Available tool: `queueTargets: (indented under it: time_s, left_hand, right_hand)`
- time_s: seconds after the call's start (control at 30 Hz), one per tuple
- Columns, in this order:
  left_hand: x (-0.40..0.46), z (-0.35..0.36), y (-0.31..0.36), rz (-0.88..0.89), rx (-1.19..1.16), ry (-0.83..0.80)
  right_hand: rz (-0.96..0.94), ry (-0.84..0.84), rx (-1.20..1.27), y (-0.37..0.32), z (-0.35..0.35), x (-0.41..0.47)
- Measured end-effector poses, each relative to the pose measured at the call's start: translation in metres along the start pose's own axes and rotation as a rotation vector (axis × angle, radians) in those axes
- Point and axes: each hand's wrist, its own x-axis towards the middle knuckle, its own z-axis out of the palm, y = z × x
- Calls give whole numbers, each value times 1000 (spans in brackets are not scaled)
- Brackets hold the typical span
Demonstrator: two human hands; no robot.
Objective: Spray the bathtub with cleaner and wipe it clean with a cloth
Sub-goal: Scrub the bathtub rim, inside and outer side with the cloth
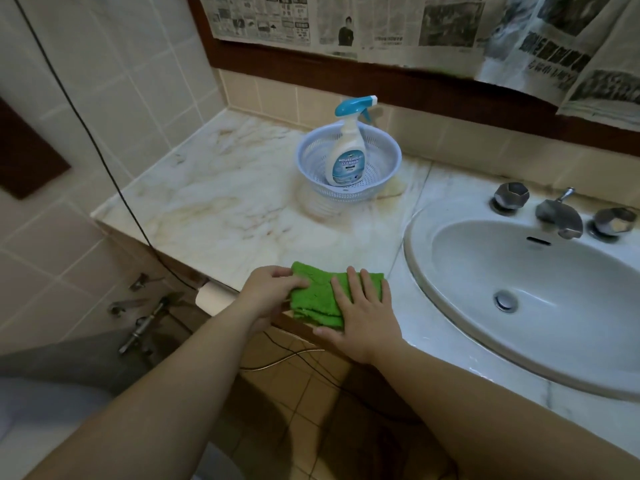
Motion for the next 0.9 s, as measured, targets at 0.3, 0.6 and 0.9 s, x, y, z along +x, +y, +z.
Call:
queueTargets:
  time_s: [0.3,0.6,0.9]
  left_hand:
    - [-9,80,34,193,235,-49]
    - [5,91,10,376,677,78]
    - [25,78,-10,-37,276,-71]
  right_hand:
    - [-3,-44,241,61,-26,-19]
    - [77,46,396,88,-41,-46]
    - [107,-47,482,48,-35,-8]
